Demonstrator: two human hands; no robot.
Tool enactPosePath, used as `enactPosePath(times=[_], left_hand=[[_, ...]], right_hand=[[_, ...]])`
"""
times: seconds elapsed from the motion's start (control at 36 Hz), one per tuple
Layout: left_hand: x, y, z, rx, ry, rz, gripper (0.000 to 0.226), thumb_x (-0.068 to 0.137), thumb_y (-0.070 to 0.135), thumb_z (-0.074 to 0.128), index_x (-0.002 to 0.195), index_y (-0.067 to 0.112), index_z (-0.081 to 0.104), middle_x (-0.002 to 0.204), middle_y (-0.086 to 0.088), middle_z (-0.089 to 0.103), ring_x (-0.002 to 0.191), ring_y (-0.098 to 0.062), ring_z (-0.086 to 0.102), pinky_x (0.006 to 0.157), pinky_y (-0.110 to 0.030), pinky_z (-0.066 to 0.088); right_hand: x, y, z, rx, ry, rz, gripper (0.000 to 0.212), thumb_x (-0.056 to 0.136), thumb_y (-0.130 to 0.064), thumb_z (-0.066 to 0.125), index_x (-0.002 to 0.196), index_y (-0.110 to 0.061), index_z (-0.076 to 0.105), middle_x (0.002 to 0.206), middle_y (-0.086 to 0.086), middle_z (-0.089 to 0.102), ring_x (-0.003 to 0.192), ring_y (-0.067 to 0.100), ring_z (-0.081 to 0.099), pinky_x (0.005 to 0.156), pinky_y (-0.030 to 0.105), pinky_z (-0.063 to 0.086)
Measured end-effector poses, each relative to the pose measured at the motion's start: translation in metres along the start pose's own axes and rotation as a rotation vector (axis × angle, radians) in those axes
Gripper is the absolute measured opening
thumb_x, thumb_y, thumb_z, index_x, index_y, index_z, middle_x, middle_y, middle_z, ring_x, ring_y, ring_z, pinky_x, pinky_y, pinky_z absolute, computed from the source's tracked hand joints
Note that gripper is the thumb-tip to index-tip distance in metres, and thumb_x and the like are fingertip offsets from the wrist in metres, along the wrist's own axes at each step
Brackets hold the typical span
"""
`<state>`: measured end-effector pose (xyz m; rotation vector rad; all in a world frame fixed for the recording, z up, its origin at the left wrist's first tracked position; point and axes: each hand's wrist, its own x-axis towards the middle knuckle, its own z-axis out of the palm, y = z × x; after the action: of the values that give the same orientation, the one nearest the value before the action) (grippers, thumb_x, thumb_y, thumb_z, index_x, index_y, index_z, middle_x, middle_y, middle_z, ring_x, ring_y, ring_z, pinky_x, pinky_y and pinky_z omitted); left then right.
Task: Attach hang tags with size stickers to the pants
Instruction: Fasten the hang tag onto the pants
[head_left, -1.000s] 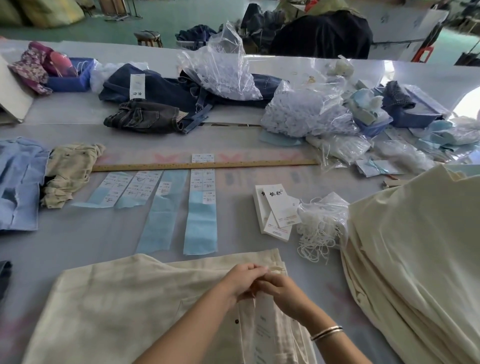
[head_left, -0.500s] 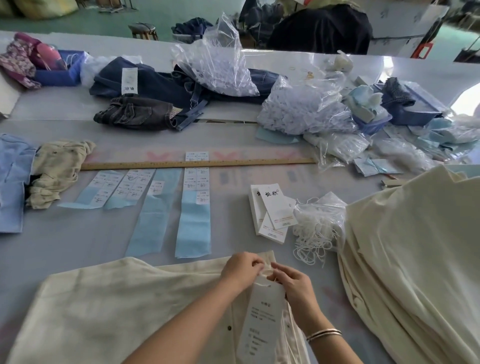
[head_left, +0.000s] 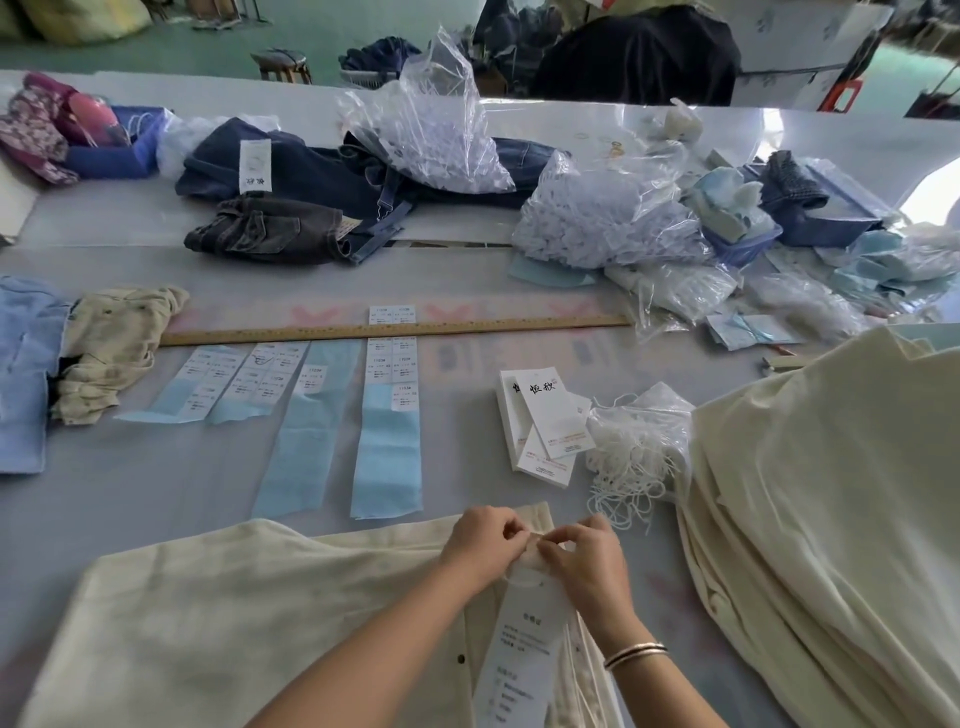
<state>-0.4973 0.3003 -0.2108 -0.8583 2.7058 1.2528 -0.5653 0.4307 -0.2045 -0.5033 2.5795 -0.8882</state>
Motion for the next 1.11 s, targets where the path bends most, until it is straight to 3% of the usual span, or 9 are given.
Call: enactPosePath(times=[0.17, 0.33, 0.39, 0.47, 0.58, 0.75, 0.97, 1.06, 1.11], left_hand=[[-0.021, -0.002, 0.01, -0.029, 0.158, 0.188, 0.017, 0.09, 0.026, 0.059, 0.093, 0.014, 0.07, 0.094, -0.003, 0.07, 0.088, -0.019, 0.062, 0.076, -0.027, 0.043], [-0.033, -0.008, 0.01, -0.036, 0.172, 0.279, 0.016, 0.091, 0.022, 0.059, 0.096, 0.013, 0.071, 0.098, -0.002, 0.07, 0.092, -0.016, 0.061, 0.08, -0.023, 0.042], [-0.034, -0.01, 0.009, -0.039, 0.163, 0.29, 0.016, 0.091, 0.021, 0.059, 0.095, 0.013, 0.071, 0.098, -0.002, 0.07, 0.092, -0.015, 0.061, 0.08, -0.022, 0.042], [-0.037, -0.013, 0.008, -0.027, 0.14, 0.306, 0.017, 0.091, 0.022, 0.059, 0.098, 0.013, 0.071, 0.099, -0.001, 0.069, 0.093, -0.014, 0.061, 0.081, -0.021, 0.042], [-0.042, -0.016, 0.012, -0.031, 0.168, 0.318, 0.016, 0.09, 0.023, 0.06, 0.095, 0.013, 0.072, 0.093, -0.001, 0.069, 0.089, -0.015, 0.061, 0.077, -0.015, 0.038], [-0.046, -0.016, 0.014, -0.069, 0.182, 0.294, 0.015, 0.088, 0.023, 0.062, 0.093, 0.015, 0.073, 0.092, 0.001, 0.069, 0.088, -0.012, 0.061, 0.079, -0.018, 0.042], [-0.047, -0.011, 0.01, -0.113, 0.147, 0.196, 0.02, 0.089, 0.026, 0.064, 0.104, 0.017, 0.073, 0.1, 0.004, 0.071, 0.091, -0.009, 0.064, 0.083, -0.017, 0.047], [-0.049, -0.006, 0.005, -0.382, 0.207, -0.024, 0.024, 0.088, 0.017, 0.067, 0.111, 0.016, 0.07, 0.092, 0.009, 0.071, 0.083, 0.002, 0.064, 0.076, -0.007, 0.046], [-0.05, -0.002, 0.002, -0.767, 0.22, -0.235, 0.018, 0.088, 0.007, 0.065, 0.106, 0.007, 0.069, 0.081, 0.006, 0.073, 0.072, 0.0, 0.067, 0.066, -0.01, 0.05]], right_hand=[[0.002, -0.01, 0.008, -0.021, -0.046, 0.051, 0.018, 0.073, -0.011, 0.064, 0.065, -0.02, 0.051, 0.066, -0.006, 0.056, 0.069, 0.017, 0.054, 0.056, 0.02, 0.037], [-0.004, -0.006, 0.006, 0.01, -0.114, 0.014, 0.022, 0.08, -0.007, 0.058, 0.098, -0.019, 0.057, 0.068, -0.003, 0.059, 0.065, 0.012, 0.051, 0.052, 0.015, 0.034], [-0.004, -0.006, 0.004, -0.106, -0.161, 0.005, 0.009, 0.083, -0.015, 0.057, 0.076, -0.016, 0.062, 0.072, 0.004, 0.063, 0.07, 0.017, 0.052, 0.057, 0.025, 0.032], [-0.002, -0.005, -0.001, -0.175, -0.203, 0.009, 0.04, 0.085, -0.02, 0.057, 0.049, -0.021, 0.039, 0.053, -0.004, 0.047, 0.065, 0.019, 0.045, 0.055, 0.027, 0.026], [-0.003, -0.004, -0.007, 0.037, -0.246, 0.105, 0.025, 0.079, -0.02, 0.065, 0.055, -0.024, 0.061, 0.057, -0.011, 0.058, 0.062, 0.005, 0.051, 0.053, 0.013, 0.036], [-0.013, 0.0, -0.017, 0.434, -0.388, 0.182, 0.008, 0.078, -0.015, 0.073, 0.076, -0.007, 0.071, 0.067, -0.001, 0.066, 0.063, 0.008, 0.058, 0.06, 0.021, 0.046], [-0.019, -0.004, -0.018, 0.61, -0.322, 0.278, 0.014, 0.088, -0.014, 0.064, 0.082, -0.002, 0.07, 0.067, 0.004, 0.067, 0.055, 0.007, 0.059, 0.05, 0.016, 0.045], [-0.018, -0.009, -0.014, 0.618, -0.167, 0.239, 0.012, 0.085, -0.01, 0.066, 0.076, -0.004, 0.069, 0.065, 0.003, 0.063, 0.056, 0.008, 0.054, 0.05, 0.017, 0.042], [-0.017, -0.015, -0.014, 0.648, -0.083, 0.185, 0.012, 0.085, -0.01, 0.067, 0.075, -0.004, 0.069, 0.064, 0.002, 0.062, 0.055, 0.007, 0.053, 0.051, 0.015, 0.042]])
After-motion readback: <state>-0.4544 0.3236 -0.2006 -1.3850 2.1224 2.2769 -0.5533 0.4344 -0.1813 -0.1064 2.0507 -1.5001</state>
